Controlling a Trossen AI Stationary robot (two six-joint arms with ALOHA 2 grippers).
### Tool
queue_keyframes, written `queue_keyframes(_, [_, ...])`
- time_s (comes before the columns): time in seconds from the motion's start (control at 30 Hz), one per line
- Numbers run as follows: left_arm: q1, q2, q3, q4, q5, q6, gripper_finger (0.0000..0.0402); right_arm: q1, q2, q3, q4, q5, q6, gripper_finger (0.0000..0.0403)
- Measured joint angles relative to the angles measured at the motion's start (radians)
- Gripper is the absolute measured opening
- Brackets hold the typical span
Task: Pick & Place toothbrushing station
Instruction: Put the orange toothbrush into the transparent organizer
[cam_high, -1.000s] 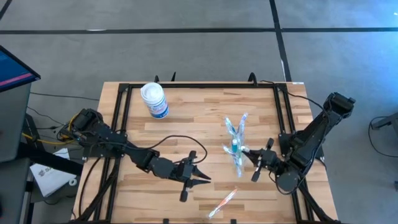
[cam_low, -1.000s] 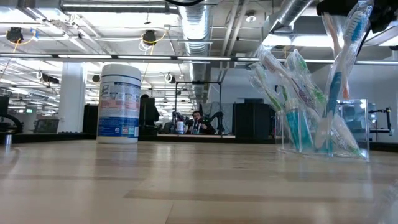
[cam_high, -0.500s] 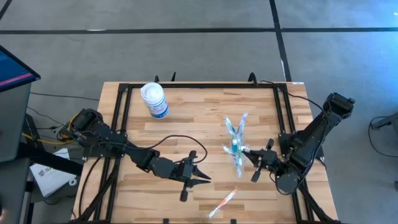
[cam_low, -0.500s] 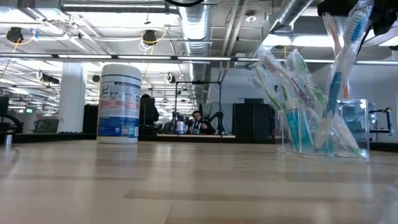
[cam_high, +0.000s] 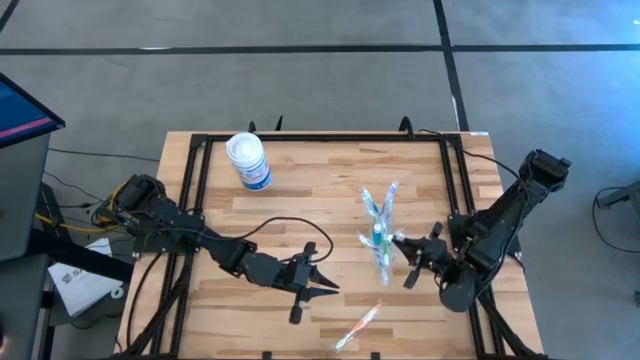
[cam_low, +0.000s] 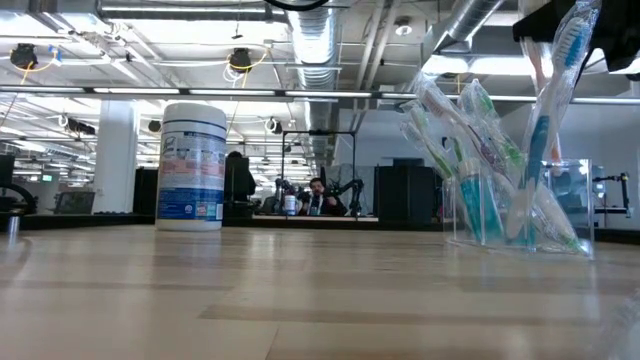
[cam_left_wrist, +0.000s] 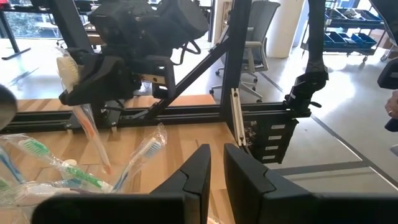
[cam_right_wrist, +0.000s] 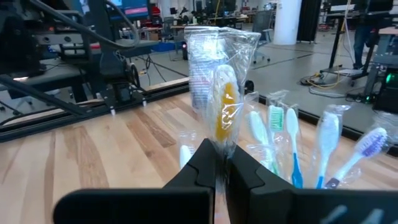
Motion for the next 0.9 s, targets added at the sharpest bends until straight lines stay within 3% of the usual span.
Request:
queue_keyframes(0.2, [0.0, 0.0, 0.0, 0.0, 0.0, 0.0, 0.0039, -0.015, 0.0, 0.0, -0.107, 0.007, 0.125, 0.0])
queue_keyframes(0.57, [0.0, 0.0, 0.0, 0.0, -0.004, 0.001, 0.0039, -0.039, 0.003, 0.0, -0.174, 0.008, 0.214, 0.0])
queue_keyframes(0.9, [0.0, 0.0, 0.0, 0.0, -0.003, 0.002, 0.0039, -0.046, 0.138, -0.001, -0.197, 0.034, 0.354, 0.0])
